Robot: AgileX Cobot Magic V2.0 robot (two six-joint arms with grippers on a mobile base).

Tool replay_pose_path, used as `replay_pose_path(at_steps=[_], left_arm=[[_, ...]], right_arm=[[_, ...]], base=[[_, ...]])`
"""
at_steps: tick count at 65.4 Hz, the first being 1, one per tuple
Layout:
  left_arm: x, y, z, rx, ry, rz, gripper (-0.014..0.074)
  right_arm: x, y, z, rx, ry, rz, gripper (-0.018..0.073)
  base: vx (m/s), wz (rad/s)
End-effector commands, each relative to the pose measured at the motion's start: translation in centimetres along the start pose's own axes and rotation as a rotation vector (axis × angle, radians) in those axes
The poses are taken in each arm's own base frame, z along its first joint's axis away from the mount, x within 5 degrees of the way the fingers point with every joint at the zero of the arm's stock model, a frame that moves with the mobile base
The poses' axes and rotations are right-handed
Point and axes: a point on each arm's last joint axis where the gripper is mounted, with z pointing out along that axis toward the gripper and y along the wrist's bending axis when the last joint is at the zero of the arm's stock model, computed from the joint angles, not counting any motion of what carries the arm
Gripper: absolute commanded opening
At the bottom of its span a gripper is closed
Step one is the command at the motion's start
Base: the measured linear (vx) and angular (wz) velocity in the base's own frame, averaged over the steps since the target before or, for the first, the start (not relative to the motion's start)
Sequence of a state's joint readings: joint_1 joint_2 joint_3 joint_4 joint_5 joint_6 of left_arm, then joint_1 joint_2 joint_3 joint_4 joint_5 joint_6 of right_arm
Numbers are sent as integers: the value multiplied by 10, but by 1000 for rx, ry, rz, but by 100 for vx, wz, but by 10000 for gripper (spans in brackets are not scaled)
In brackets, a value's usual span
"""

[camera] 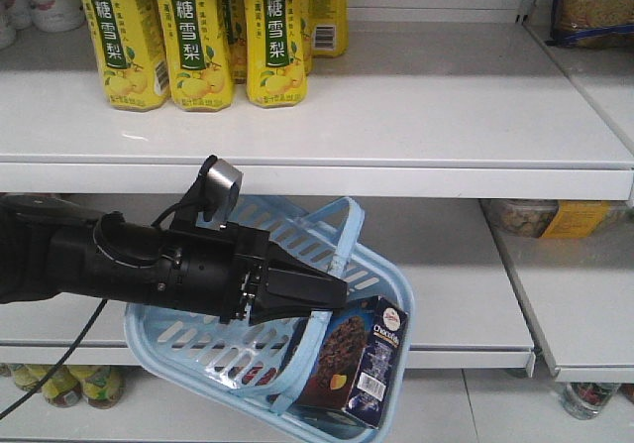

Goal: Left arm holds basket, right arm returns cookies

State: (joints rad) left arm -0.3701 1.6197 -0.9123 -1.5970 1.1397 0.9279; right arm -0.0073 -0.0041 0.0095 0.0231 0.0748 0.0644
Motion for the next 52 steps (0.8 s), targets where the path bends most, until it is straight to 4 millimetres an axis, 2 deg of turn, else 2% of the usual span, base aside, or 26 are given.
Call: replay_pose_path(at_steps=[1, 18, 31, 40, 46, 52], left_arm=[[-20, -27, -9, 107, -171, 15, -6], [-20, -27, -9, 107, -171, 15, -6], [-20, -27, -9, 107, -171, 15, -6], [-20, -27, -9, 106, -170, 16, -6], [-20, -27, -9, 107, -171, 15, -6], [-20, -27, -9, 107, -171, 15, -6]], right_arm=[[-32, 2, 3, -2, -104, 3, -3], [-62, 4, 37, 17, 40, 156, -3], [-59, 2, 50, 48, 62, 277, -3], [-55, 2, 53, 50, 100, 236, 4], [-53, 2, 55, 51, 121, 218, 41], [-52, 2, 55, 50, 126, 219, 118]], base=[[0, 0], [0, 0], [0, 0], [0, 0], [0, 0], [0, 0]])
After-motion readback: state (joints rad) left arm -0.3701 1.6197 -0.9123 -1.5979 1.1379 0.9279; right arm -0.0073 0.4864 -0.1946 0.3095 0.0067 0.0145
